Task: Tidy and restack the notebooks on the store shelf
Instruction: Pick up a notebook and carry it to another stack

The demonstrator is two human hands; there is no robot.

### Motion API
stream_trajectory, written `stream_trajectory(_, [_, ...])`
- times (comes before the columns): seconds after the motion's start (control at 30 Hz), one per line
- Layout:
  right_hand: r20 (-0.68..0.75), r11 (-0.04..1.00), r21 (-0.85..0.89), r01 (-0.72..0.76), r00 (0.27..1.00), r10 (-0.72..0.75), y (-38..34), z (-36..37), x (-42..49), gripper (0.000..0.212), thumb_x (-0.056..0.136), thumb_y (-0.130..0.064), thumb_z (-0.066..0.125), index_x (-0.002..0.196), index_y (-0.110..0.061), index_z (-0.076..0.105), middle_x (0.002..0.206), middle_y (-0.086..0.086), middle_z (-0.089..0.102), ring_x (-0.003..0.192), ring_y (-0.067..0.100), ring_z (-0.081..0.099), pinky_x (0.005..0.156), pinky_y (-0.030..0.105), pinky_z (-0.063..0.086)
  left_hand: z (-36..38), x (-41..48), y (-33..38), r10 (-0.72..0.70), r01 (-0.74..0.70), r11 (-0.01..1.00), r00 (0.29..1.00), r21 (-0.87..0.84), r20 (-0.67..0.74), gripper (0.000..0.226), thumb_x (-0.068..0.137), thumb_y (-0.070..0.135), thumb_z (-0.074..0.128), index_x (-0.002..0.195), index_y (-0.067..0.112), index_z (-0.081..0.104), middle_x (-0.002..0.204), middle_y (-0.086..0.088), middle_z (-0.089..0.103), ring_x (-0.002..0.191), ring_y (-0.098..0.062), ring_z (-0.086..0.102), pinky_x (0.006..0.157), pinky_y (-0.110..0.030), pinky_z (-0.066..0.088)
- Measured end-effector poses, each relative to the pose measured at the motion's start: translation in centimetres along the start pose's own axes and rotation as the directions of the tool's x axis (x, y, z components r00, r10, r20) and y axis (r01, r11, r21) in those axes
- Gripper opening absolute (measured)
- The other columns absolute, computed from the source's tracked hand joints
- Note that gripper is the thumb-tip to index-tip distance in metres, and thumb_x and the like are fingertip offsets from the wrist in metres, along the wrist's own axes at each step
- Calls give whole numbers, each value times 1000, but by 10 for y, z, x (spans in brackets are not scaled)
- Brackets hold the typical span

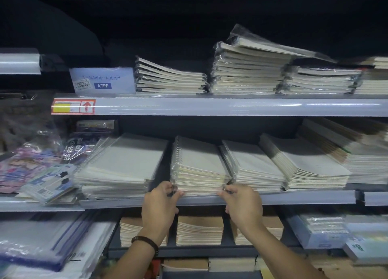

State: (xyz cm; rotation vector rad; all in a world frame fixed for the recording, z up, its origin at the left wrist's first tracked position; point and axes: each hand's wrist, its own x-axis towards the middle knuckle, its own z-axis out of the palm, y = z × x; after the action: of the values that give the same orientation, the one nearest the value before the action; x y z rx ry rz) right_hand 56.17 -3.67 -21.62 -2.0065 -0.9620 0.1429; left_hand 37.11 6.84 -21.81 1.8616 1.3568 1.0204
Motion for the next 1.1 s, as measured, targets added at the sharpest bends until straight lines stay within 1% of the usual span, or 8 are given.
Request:
stream_trajectory(0.23, [331, 947, 167, -273, 921, 207, -21, -19, 3, 18, 105, -32, 60, 119, -22, 64, 69, 4, 80, 59, 25, 79, 47, 29, 55, -17, 3, 16, -74, 128, 981, 941, -144, 330, 41, 105, 36, 61, 143, 21, 53, 147, 3, 59, 69, -21, 81, 58, -29, 61])
stream_trajectory(0.43, [628, 764, 235, -601, 694, 353, -47, -45, 12, 73, 101, -71, 42, 135, -7, 50, 71, 11, 76, 67, 35, 78, 48, 25, 48, -39, -6, 56, -214, 400, 869, 835, -291, 507, 80, 90, 87, 25, 149, 36, 43, 150, -4, 51, 83, -36, 81, 69, -41, 65])
stream_trajectory(0.57, [661, 783, 184, -594, 665, 348, -57, -47, 19, 104, 94, -85, 29, 154, -1, 37, 59, 6, 66, 58, 25, 75, 45, 23, 49, -46, -5, 74, -261, 472, 834, 795, -286, 548, 67, 93, 85, 11, 129, 40, 45, 159, -13, 48, 87, -35, 81, 75, -42, 64])
stream_trajectory(0.67, [675, 808, 132, -574, 649, 351, -60, -51, 22, 108, 91, -89, 22, 151, -1, 40, 61, 7, 66, 57, 24, 74, 47, 23, 48, -45, -1, 74, -305, 490, 837, 788, -245, 534, 74, 95, 83, 13, 138, 35, 49, 134, -8, 61, 86, -34, 81, 87, -47, 63])
stream_trajectory(0.77, [720, 809, 73, -584, 592, 362, -60, -59, 26, 109, 91, -89, 14, 133, 4, 52, 66, 7, 70, 64, 26, 77, 49, 24, 48, -49, 1, 78, -322, 500, 841, 769, -206, 552, 71, 94, 84, 14, 131, 35, 51, 106, 1, 62, 89, -36, 81, 94, -50, 61])
stream_trajectory(0.87, [725, 792, 42, -608, 564, 395, -62, -67, 35, 103, 92, -86, 5, 107, 2, 56, 67, 7, 71, 68, 26, 78, 54, 25, 47, -60, 8, 90, -334, 494, 855, 754, -155, 565, 79, 94, 84, 16, 138, 28, 49, 126, -14, 62, 86, -37, 81, 86, -46, 64])
stream_trajectory(0.97, [717, 809, -24, -587, 554, 423, -74, -66, 44, 112, 89, -89, 3, 141, 0, 46, 72, 10, 74, 73, 28, 79, 48, 22, 51, -67, 25, 106, -353, 512, 849, 733, -131, 581, 85, 95, 85, 17, 155, 28, 36, 157, -28, 44, 84, -38, 81, 71, -39, 65])
stream_trajectory(1.1, [697, 820, -86, -565, 554, 455, -86, -51, 51, 106, 90, -88, 9, 165, -15, 25, 80, 14, 79, 77, 31, 82, 48, 23, 55, -52, 51, 114, -441, 591, 801, 688, -93, 576, 81, 97, 81, 30, 158, 29, 31, 160, -27, 41, 76, -44, 80, 53, -35, 63])
